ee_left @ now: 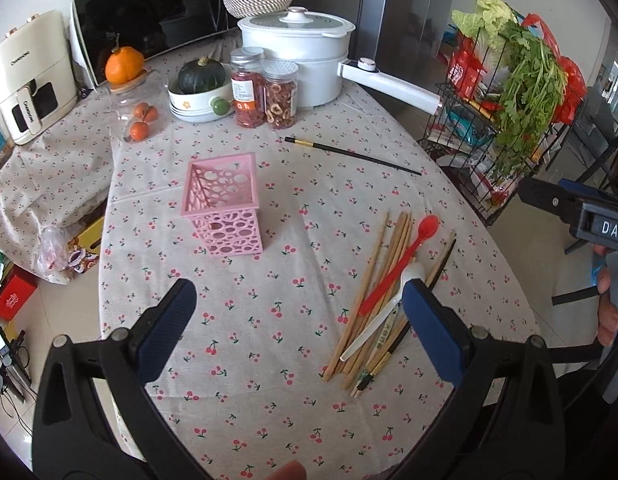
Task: Organize utensils
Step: 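Grasp one wooden chopstick with the left tool while the right tool grasps the red spoon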
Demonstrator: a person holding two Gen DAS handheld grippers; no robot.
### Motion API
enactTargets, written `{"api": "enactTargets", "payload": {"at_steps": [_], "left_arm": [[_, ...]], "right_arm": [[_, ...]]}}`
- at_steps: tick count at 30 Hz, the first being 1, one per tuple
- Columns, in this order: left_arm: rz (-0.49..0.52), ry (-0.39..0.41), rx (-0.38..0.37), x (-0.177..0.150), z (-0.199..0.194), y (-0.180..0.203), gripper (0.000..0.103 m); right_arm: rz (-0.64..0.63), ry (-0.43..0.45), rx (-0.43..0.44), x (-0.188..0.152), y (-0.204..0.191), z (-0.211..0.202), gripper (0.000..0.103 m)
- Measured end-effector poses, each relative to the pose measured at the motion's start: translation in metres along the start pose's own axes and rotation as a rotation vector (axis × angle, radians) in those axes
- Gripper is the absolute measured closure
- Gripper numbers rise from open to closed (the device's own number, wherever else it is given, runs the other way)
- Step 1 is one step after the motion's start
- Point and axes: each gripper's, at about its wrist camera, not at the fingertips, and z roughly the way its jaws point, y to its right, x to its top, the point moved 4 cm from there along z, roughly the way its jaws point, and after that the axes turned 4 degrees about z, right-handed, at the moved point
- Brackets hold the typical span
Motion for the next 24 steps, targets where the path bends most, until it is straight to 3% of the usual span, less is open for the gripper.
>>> {"api": "enactTargets", "payload": {"at_steps": [4,6,9,13,17,20,24], "left_arm": [[0.060,-0.080,-0.079,0.012,0.036,0.025,0.001],[0.095,-0.121,-0.090,0.017,0.059,0.036,0.001],[0.106,-0.200,-0.135,0.024,0.094,0.050,0.014],[0.075,-0.292,-0.216,0.028,0.133,0.064,0.040],[0.092,-0.339,-0.227,0.030,0.159,0.077,0.067],[0.096,-0.360,-0.227,0.030,0.173,0.081,0.076],[0.089,-0.364,-0.246,0.031,0.184,0.084,0.077]], "right_arm": [[0.063,-0.101,0.011,-0.005,0.026,0.039,0.001],[0.069,-0.176,0.022,-0.014,0.034,0.059,0.006],[0.076,-0.240,0.050,-0.019,0.040,0.080,0.012],[0.115,-0.309,0.099,-0.023,0.048,0.101,0.018],[0.131,-0.340,0.088,-0.023,0.056,0.113,0.018],[0.136,-0.350,0.081,-0.022,0.061,0.120,0.018],[0.129,-0.354,0.071,-0.021,0.062,0.123,0.018]]}}
